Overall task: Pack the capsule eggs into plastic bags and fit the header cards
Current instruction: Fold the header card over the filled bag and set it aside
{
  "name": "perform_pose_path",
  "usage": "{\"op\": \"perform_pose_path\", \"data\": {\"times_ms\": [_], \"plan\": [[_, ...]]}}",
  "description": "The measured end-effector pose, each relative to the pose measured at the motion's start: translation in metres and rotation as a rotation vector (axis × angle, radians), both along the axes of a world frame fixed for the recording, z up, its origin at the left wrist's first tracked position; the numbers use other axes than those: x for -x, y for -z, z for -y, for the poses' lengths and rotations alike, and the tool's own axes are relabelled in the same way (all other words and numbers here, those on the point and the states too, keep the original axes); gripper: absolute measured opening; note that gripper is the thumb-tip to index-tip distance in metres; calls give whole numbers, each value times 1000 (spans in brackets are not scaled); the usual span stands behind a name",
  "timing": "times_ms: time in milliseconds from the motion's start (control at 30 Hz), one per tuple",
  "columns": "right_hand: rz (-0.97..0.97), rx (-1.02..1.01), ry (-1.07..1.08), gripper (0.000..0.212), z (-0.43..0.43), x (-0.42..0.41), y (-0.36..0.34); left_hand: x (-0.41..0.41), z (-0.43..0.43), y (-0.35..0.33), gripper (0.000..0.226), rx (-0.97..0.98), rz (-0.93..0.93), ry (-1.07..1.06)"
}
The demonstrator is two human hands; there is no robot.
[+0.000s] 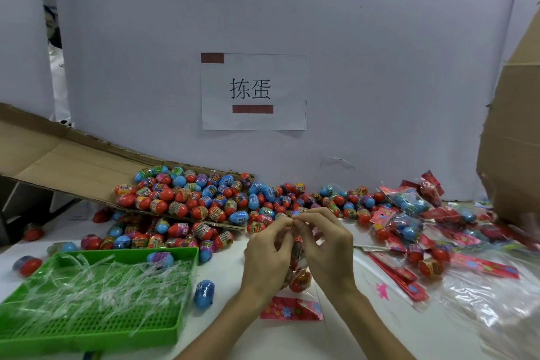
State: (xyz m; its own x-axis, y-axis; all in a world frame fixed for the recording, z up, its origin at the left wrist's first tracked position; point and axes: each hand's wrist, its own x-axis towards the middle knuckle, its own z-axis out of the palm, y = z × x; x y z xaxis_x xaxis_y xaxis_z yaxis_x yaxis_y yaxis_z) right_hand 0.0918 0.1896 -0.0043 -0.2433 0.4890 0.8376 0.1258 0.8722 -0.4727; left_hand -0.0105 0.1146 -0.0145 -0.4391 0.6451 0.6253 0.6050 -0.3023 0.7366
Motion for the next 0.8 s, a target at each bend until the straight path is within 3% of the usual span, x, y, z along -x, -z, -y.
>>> {"op": "perform_pose_path", "data": {"times_ms": [233,467,800], "plan": [[-46,100,-36,13,1,-3,-7,-1,-1,1,26,-11,-23,34],[-85,232,-86,12,2,-3,-9,1,-2,-1,30,-2,-17,58],[-170,518,-221,8,-3,-2,-7,2,-5,1,20,19,15,63]]}}
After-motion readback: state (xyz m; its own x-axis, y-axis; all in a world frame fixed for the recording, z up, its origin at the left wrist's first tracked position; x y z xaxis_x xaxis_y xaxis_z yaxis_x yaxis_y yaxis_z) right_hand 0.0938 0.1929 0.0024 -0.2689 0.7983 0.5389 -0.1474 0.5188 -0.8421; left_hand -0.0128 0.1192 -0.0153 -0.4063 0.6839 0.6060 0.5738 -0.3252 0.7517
